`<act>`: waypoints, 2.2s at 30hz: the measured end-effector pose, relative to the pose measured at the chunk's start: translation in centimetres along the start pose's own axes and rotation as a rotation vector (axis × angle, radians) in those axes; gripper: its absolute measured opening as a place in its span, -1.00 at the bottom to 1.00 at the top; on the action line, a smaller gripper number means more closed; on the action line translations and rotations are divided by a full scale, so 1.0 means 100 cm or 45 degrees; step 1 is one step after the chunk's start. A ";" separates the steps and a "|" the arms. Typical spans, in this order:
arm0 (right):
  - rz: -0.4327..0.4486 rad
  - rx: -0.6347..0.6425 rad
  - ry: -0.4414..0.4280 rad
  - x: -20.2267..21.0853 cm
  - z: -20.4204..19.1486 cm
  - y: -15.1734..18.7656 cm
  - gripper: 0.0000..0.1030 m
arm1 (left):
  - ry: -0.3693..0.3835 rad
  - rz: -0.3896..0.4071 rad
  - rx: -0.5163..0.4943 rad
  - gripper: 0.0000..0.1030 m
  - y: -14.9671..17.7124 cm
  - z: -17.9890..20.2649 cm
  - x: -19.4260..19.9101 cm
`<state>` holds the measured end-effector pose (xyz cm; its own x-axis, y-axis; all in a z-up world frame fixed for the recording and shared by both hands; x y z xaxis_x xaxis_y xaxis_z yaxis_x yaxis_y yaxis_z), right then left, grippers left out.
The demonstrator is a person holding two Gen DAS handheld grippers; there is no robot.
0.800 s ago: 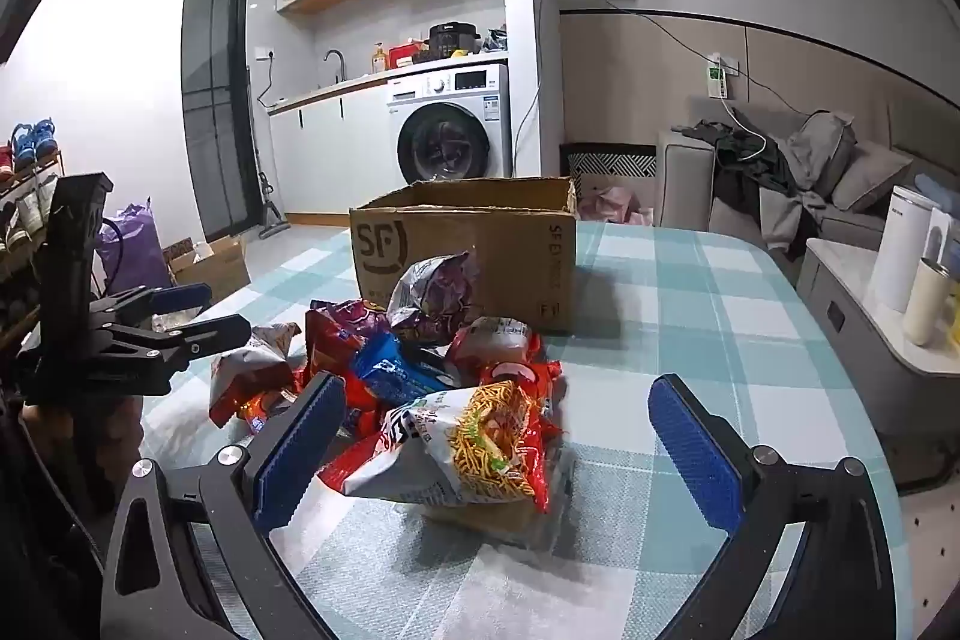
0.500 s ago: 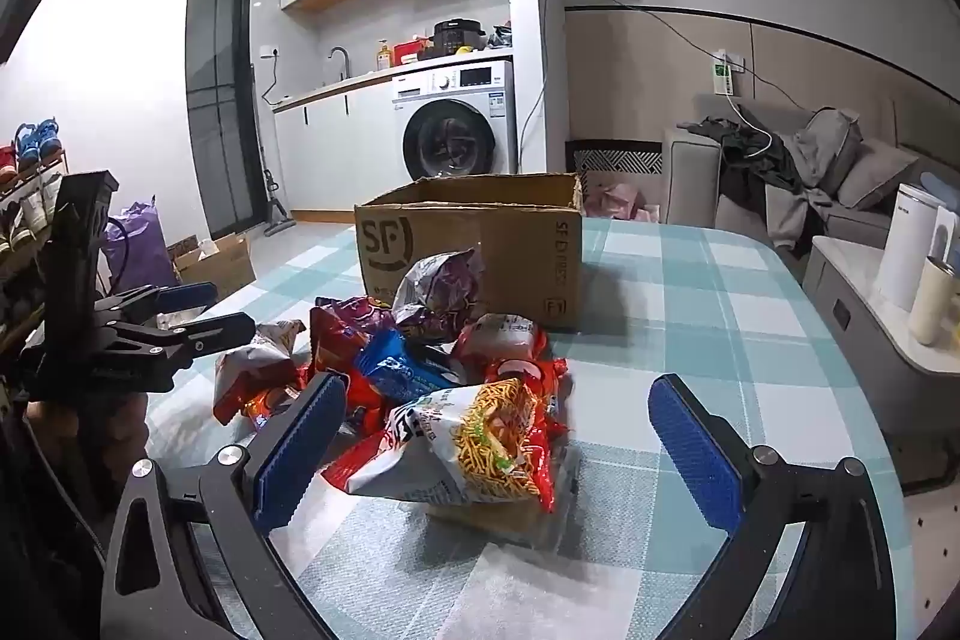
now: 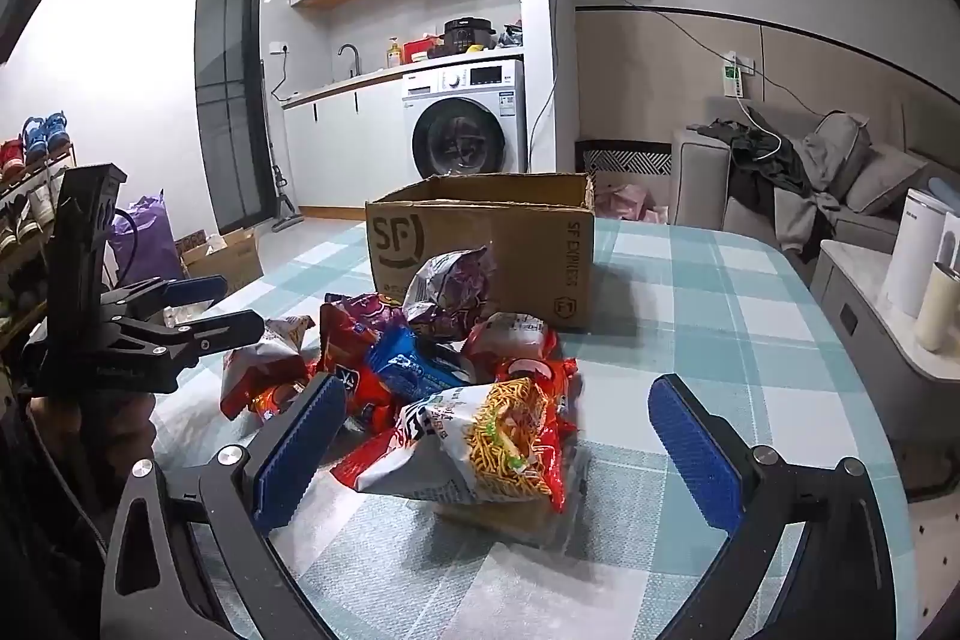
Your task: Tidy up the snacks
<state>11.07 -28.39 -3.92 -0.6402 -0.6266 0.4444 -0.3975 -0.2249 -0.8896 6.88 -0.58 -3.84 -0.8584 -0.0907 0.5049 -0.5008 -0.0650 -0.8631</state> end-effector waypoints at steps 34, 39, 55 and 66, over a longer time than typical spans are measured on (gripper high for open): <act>-0.011 -0.007 0.002 -0.002 0.000 0.000 1.00 | 0.012 0.006 -0.003 0.98 0.001 0.001 0.001; -0.015 -0.007 0.006 -0.002 0.001 0.000 1.00 | 0.010 0.005 -0.003 0.98 0.001 0.001 0.001; -0.024 -0.009 0.026 -0.002 0.003 0.001 1.00 | 0.001 0.000 -0.001 0.98 0.004 -0.003 0.001; -0.081 -0.058 0.046 -0.008 0.010 0.005 1.00 | 0.027 -0.031 -0.012 0.98 0.003 0.000 -0.001</act>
<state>12.00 -28.74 -4.81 -0.6356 -0.5848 0.5040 -0.4667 -0.2289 -0.8543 6.83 -0.55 -4.16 -0.8478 -0.0685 0.5258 -0.5228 -0.0576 -0.8505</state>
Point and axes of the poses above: each gripper's, at about its wrist camera, not at the fingertips, and x roughly against the way its jaws point, z to its right, y to its underside, the point moved 8 cm from there along -x, roughly the way its jaws point, and after that the axes turned 7 degrees about -y, right-handed, at the moved point
